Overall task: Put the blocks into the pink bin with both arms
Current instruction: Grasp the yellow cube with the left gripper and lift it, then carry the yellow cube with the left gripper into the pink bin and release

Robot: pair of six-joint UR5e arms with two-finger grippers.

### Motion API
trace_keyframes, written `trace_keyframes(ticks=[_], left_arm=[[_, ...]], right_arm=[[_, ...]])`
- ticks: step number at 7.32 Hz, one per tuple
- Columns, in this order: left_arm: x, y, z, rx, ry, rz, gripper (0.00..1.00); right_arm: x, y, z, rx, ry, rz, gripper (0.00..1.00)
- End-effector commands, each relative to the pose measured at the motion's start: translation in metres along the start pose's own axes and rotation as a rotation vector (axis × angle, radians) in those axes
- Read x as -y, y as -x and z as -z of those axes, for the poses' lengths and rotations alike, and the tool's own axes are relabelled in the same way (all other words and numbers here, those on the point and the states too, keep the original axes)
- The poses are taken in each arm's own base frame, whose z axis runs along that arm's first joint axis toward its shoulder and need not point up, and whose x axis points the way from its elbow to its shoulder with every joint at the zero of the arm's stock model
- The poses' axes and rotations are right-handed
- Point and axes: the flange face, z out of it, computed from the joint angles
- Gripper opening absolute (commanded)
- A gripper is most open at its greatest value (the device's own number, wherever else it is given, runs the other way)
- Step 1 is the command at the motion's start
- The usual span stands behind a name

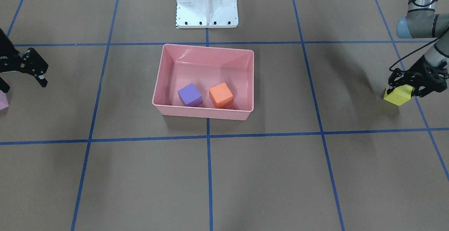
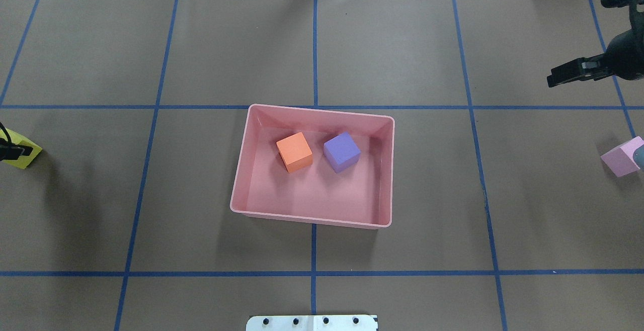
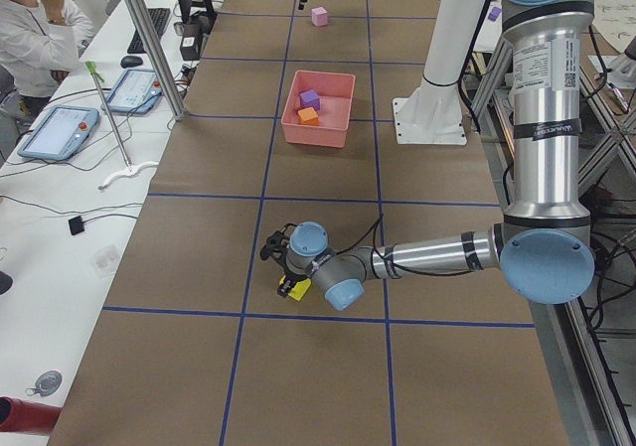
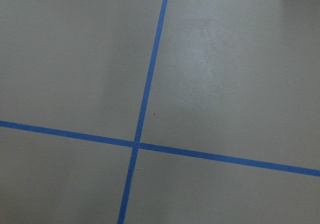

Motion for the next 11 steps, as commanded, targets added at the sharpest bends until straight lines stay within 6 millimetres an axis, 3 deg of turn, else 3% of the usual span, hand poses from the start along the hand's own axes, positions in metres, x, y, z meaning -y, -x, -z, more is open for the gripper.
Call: trace_keyframes(ticks=[1, 3, 5, 6, 7, 8, 9, 10, 11], left_arm=[[0.074, -0.042, 0.023, -0.050, -0.107, 0.011, 0.23], [0.171, -0.100, 0.055, -0.154, -0.236, 0.235, 0.23], [0.236, -0.229, 0.060, -0.365, -0.238, 0.342, 0.23], [0.262, -0.271, 0.064, -0.435, -0.237, 0.378, 0.23], [0.276, -0.311, 0.060, -0.480, -0.239, 0.399, 0.24], [0.272, -0.369, 0.048, -0.523, -0.244, 0.417, 0.26], [0.262, -0.413, 0.033, -0.545, -0.246, 0.425, 0.35], [0.248, -0.443, 0.021, -0.558, -0.240, 0.419, 0.53], [0.234, -0.466, 0.016, -0.579, -0.219, 0.434, 0.82]], right_arm=[[0.002, -0.065, 0.000, -0.009, 0.033, 0.063, 1.00], [-0.032, -0.104, -0.013, -0.016, 0.057, 0.093, 1.00], [-0.059, -0.137, -0.037, -0.010, 0.044, 0.103, 1.00], [-0.071, -0.156, -0.053, -0.006, 0.033, 0.113, 1.00], [-0.087, -0.177, -0.069, -0.001, 0.025, 0.119, 1.00], [-0.098, -0.186, -0.076, 0.022, 0.013, 0.135, 1.00], [-0.104, -0.187, -0.076, 0.033, 0.020, 0.131, 1.00], [-0.108, -0.191, -0.077, 0.028, 0.026, 0.125, 1.00], [-0.112, -0.192, -0.076, 0.029, 0.029, 0.123, 1.00]])
